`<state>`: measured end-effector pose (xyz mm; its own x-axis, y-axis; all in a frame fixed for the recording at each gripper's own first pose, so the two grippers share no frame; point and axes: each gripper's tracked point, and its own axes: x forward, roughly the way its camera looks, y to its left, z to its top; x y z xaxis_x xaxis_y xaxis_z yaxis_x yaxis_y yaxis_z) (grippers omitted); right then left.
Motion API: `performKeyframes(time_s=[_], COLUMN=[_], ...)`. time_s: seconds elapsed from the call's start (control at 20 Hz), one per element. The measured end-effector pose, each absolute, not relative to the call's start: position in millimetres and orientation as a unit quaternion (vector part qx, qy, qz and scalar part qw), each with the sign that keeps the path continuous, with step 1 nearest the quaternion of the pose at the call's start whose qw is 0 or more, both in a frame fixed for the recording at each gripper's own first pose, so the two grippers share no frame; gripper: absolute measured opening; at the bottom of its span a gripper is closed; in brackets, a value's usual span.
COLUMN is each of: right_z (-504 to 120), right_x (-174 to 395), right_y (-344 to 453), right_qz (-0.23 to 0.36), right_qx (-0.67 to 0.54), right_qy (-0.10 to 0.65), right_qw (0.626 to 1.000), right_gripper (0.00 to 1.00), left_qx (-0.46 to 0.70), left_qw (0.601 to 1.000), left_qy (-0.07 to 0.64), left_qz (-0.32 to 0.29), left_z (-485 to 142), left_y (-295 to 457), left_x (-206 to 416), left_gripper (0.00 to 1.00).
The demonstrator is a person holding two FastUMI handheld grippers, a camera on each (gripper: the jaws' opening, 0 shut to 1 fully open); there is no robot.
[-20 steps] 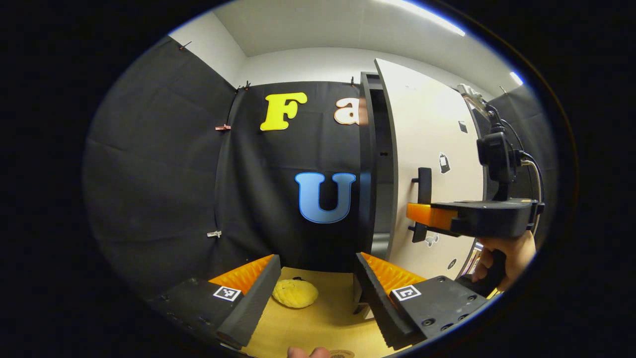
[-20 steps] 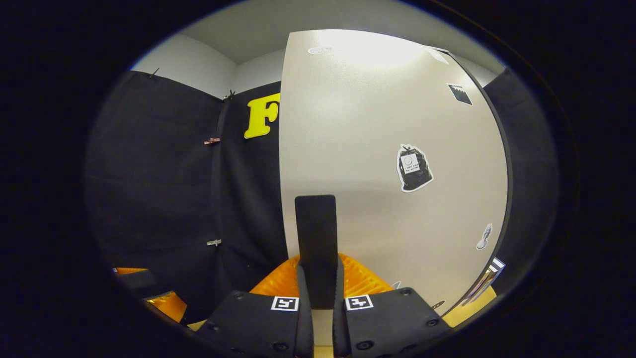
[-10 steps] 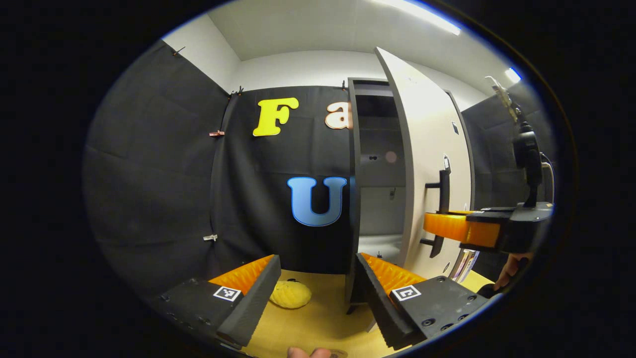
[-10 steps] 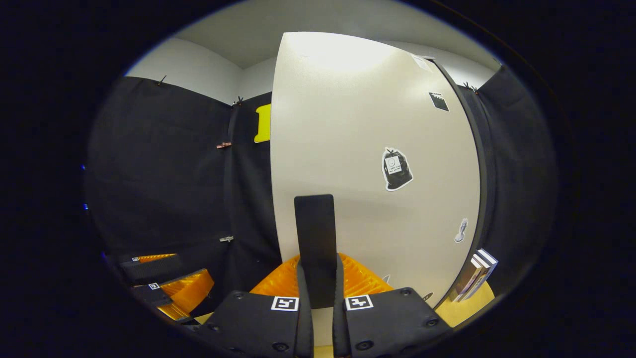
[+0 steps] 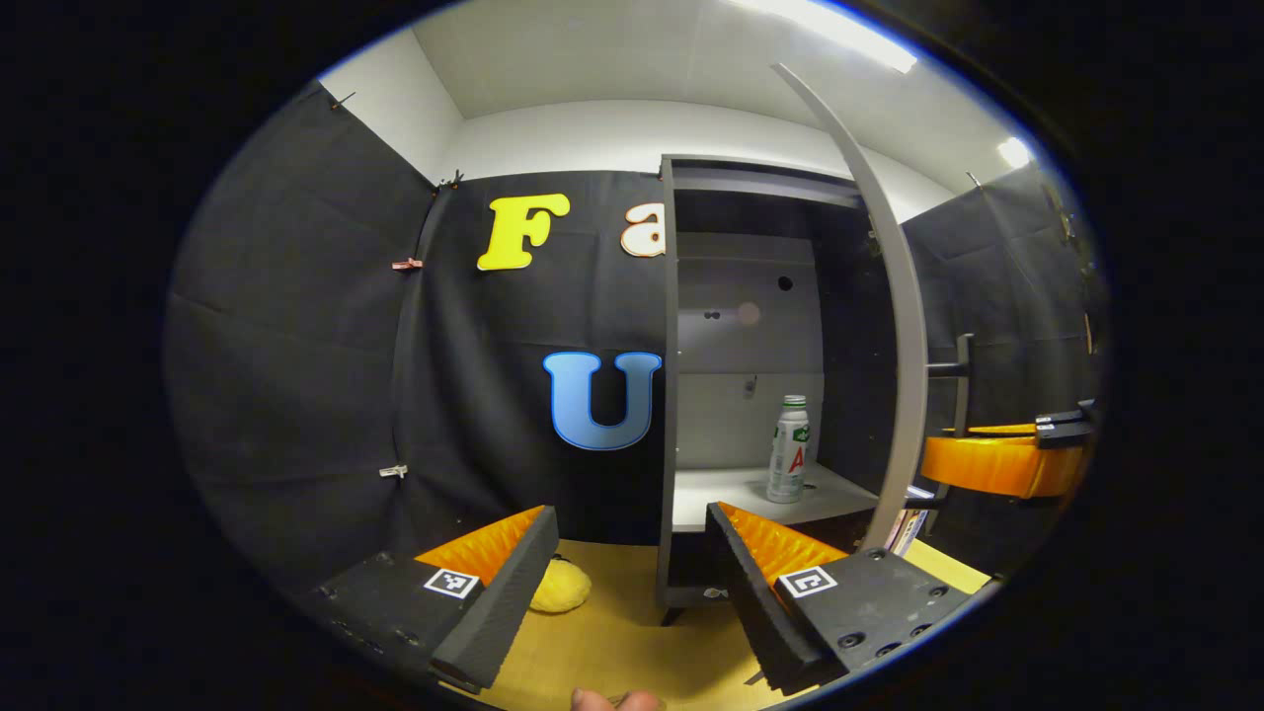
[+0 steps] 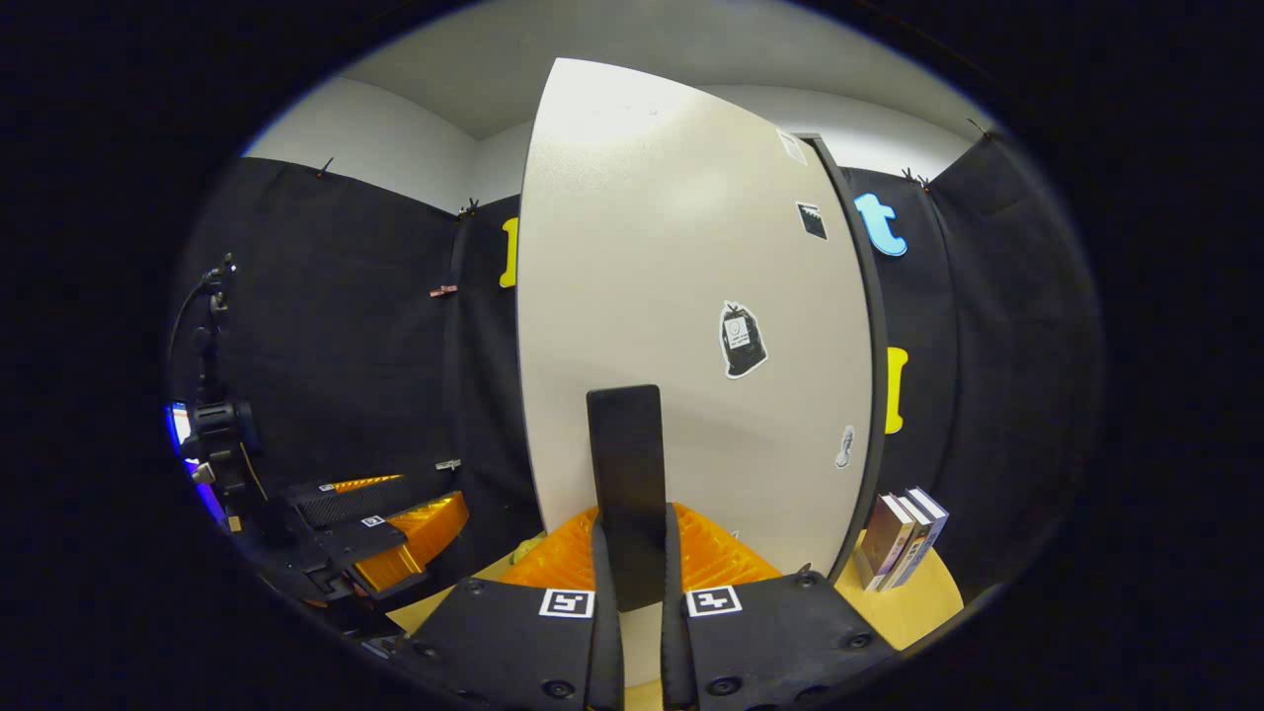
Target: Open the cabinet door with the right hand, grasp the bottle in the cabinet with the left hand and place it on the coaster, then close the cabinet door with the right hand.
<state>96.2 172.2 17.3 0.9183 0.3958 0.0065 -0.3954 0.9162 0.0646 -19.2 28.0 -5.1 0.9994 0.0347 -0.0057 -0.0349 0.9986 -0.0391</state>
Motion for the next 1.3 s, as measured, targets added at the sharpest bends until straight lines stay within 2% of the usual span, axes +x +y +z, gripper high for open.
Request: performKeyframes(time_s=[0.95,1.1,1.2,1.3], right_z=[18.7,19.5,18.4,19.2], right_x=[97.0,98.2,98.9,99.9], right_y=[117.7,114.5,113.7,111.1], right_qz=[0.063,0.05,0.041,0.032], right_qx=[0.012,0.015,0.028,0.025], right_qy=[-0.008,-0.006,-0.005,-0.008], right_qw=[0.998,0.999,0.999,0.999], right_gripper=[0.17,0.12,0.12,0.12], left_qx=[-0.017,-0.017,-0.016,-0.016], left_qw=[0.998,0.998,0.998,0.998], left_qy=[0.0,0.002,0.003,0.004], left_qz=[-0.056,-0.061,-0.064,-0.068], left_z=[6.2,4.4,4.8,4.3], left_y=[-62.8,-78.8,-87.5,-95.2], left_x=[8.7,10.8,15.1,20.3], left_gripper=[0.92,0.94,0.92,0.94])
